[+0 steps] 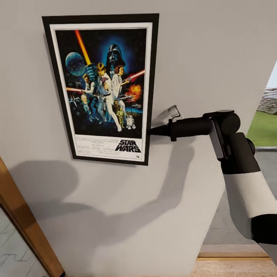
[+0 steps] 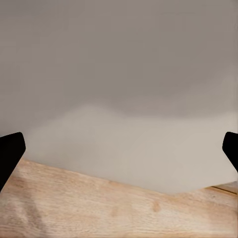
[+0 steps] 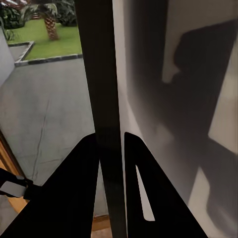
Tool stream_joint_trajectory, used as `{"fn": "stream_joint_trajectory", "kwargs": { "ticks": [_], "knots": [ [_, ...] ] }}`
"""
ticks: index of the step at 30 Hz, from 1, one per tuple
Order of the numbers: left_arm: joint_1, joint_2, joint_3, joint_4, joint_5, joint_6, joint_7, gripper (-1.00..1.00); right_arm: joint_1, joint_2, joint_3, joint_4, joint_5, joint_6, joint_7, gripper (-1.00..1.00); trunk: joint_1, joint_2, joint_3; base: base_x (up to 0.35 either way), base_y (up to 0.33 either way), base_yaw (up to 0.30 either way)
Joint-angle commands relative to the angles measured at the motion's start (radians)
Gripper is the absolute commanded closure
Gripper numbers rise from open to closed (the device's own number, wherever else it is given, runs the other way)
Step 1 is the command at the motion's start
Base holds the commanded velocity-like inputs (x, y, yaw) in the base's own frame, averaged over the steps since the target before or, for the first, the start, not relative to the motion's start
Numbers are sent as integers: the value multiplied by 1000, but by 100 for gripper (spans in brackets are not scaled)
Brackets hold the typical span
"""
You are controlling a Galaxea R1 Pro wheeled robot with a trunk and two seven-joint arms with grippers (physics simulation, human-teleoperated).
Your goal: Pick up the poster from the kitchen countertop and hang it on one of the wall nails in the kitchen.
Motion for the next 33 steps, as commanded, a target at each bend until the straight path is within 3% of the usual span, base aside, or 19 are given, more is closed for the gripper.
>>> {"fn": "stream_joint_trajectory", "kwargs": {
  "ticks": [1,33],
  "knots": [
    [-1,0,5,1,-4,-5,-3,-100,-1,-1,2,0,-8,11,-2,100,1,-2,-2,6,4,0],
    [14,-1,5,-1,-4,-4,-3,-100,-2,-4,-12,27,-6,14,-9,100,1,-2,-2,0,0,0]
  ]
}}
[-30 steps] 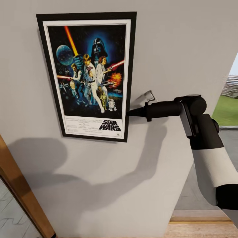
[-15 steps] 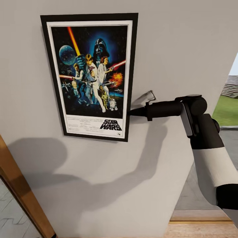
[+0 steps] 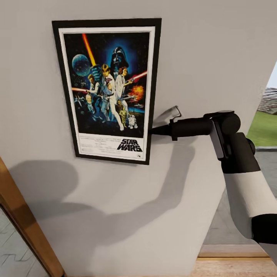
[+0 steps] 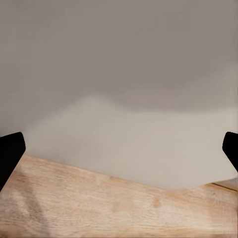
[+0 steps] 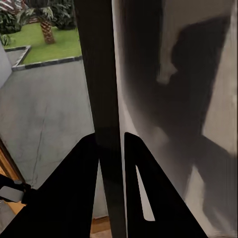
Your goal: Pick up the poster from the kitchen countertop and hang it on one of the wall nails in the kitchen.
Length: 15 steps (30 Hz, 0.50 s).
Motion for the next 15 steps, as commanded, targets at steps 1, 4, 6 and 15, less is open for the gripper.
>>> {"fn": "stream_joint_trajectory", "kwargs": {
  "ticks": [1,4,6,15],
  "knots": [
    [0,0,5,1,-4,-5,-3,-100,-1,-1,-4,6,-9,10,-4,100,1,-2,-2,0,0,0],
    [3,1,5,1,-4,-5,-3,-100,-1,-1,94,-21,-63,-21,54,-100,1,-2,-2,0,0,0],
    [4,1,5,1,-4,-5,-3,-100,-1,-1,-46,46,-6,12,-13,-100,1,-2,-2,0,0,0],
    [4,1,5,1,-5,-5,-4,-100,-1,-2,-62,71,-8,11,-50,-100,1,-2,-2,0,0,0]
  ]
}}
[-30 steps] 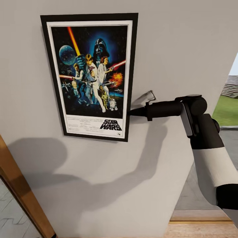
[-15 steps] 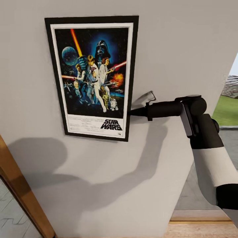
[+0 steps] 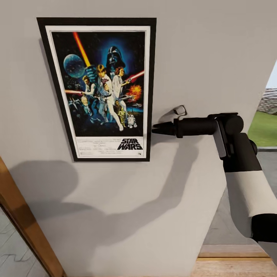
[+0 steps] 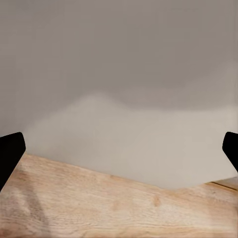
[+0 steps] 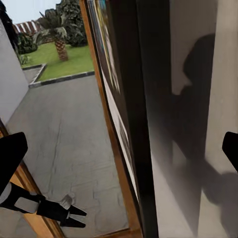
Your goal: Pick up the poster from the kitchen countertop and hang it on one of the wall nails in the kitchen.
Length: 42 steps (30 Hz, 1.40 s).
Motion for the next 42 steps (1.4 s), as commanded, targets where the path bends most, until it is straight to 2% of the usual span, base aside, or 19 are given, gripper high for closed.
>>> {"fn": "stream_joint_trajectory", "kwargs": {
  "ticks": [1,20,25,26,27,30,31,33,34,39,40,41,42],
  "knots": [
    [-1,0,5,1,-4,-5,-3,-100,-1,-2,1,21,10,14,-109,-100,1,-1,-2,0,0,0],
    [-1,1,5,1,-5,-5,-3,-100,-1,-2,4,19,3,11,-111,-100,1,-1,-2,-127,-53,0],
    [-1,3,5,1,-5,-5,-3,-100,18,-2,8,-21,0,8,-99,-100,1,-1,0,-314,0,0],
    [-1,4,5,1,-5,-5,-3,-100,45,-2,7,-36,1,7,-87,-100,1,-1,2,-193,0,0],
    [-1,6,5,0,-4,-5,-3,-100,167,-3,6,-97,2,5,-71,-100,1,-1,3,-40,0,0],
    [-1,6,5,0,-5,-5,-3,-100,251,-3,5,-124,3,-1,-69,-100,1,-1,8,-26,0,0],
    [-1,7,5,0,-5,-5,-3,-100,314,-3,5,-136,3,-18,-68,-100,1,-1,10,-13,0,0],
    [-1,7,5,0,-5,-5,-3,-100,379,-3,4,-144,4,-54,-67,-100,1,-1,13,-10,0,0],
    [-1,7,5,0,-5,-5,-3,-100,445,-3,4,-149,5,-103,-67,-100,1,-1,15,-5,0,0],
    [-1,6,5,0,-5,-5,4,-100,619,-4,3,-154,11,-220,-66,-100,1,-1,23,-3,0,0],
    [-1,6,4,0,-5,-5,14,-100,688,-8,3,-154,12,-263,-67,-100,1,-1,25,-1,0,0],
    [-1,6,4,0,-5,-5,20,-100,721,-13,2,-153,12,-286,-67,-100,1,-1,27,0,0,0],
    [-1,5,4,0,-6,-5,41,-100,809,-32,2,-148,13,-355,-67,-100,1,-1,28,0,0,0]
  ]
}}
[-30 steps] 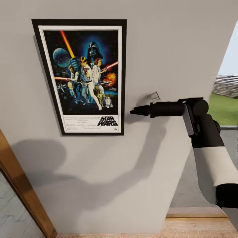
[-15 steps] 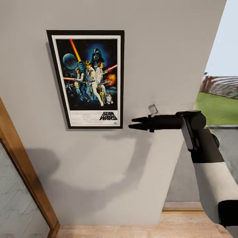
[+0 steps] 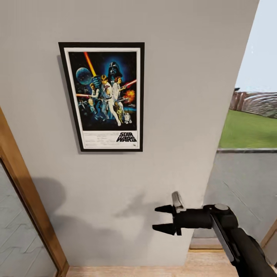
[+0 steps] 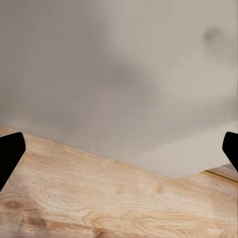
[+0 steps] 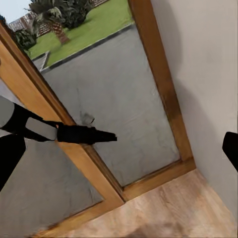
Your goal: Pick up the poster from the kitchen countertop and hang it on one of the wall nails in the kitchen.
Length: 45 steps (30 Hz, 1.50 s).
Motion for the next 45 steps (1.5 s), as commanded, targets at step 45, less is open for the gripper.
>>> {"fn": "stream_joint_trajectory", "kwargs": {
  "ticks": [45],
  "knots": [
    [22,-113,4,7,-14,-6,1021,-100,243,66,6,1228,-8,-756,-1230,-100,0,-1,53,0,0,0]
  ]
}}
